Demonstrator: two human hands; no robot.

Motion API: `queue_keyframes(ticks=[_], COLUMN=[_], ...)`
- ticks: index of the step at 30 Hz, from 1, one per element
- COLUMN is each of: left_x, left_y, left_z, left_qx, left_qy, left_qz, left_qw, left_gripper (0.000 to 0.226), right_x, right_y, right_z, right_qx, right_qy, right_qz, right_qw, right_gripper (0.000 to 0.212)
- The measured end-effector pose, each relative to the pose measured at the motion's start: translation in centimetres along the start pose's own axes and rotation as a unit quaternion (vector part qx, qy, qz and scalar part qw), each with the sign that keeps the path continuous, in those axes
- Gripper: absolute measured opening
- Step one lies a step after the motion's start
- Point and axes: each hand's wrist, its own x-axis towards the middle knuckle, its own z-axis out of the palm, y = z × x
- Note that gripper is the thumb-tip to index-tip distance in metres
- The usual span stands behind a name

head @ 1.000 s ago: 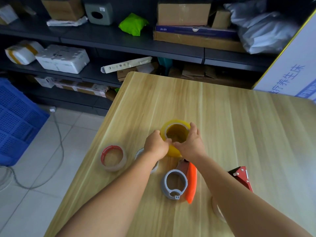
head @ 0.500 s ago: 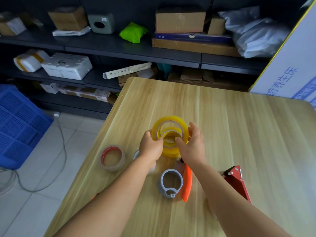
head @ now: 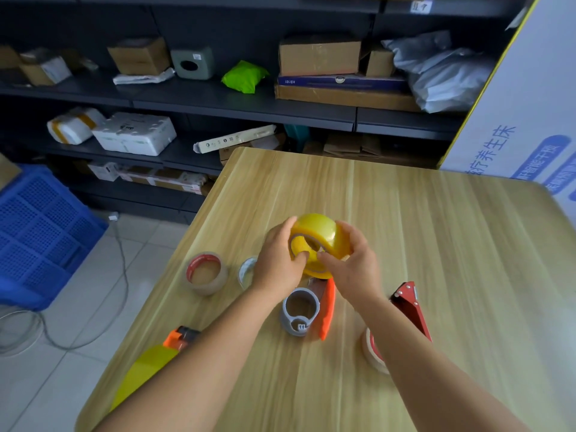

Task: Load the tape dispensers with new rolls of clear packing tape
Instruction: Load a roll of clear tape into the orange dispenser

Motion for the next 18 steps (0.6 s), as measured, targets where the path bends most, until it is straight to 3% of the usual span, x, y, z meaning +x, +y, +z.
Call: queue_keyframes(ticks=[3,5,11,18], left_x=[-1.3,-1.9,-4.2,-5.7], left_y=[0.8,1.0,0.7,0.2], left_z=[-0.6,-1.2,-3.1,-2.6], left_qx=[0.048,0.075,0.112,0.085], left_qy=[-0.041,-0.076,-0.095,0.008], left_qz=[0.091,0.102,0.069,-0.036], left_qw=[0.994,0.989,0.987,0.996], left_gripper=[0.063,0.061,0.058,0.044], right_x=[-0.9,-1.6,-3.8,-5.3], right_y=[0.1,0.2,0.7,0.8], right_z=[-0.5,-0.8,-1.1,-0.3], right_qx=[-0.045,-0.059,-0.051,-0.064], right_qy=[-0.035,-0.06,-0.111,-0.058], right_qz=[-0.044,-0.063,-0.087,-0.118], right_qw=[0.997,0.994,0.989,0.989], right_gripper=[0.064,0.065,0.063,0.06])
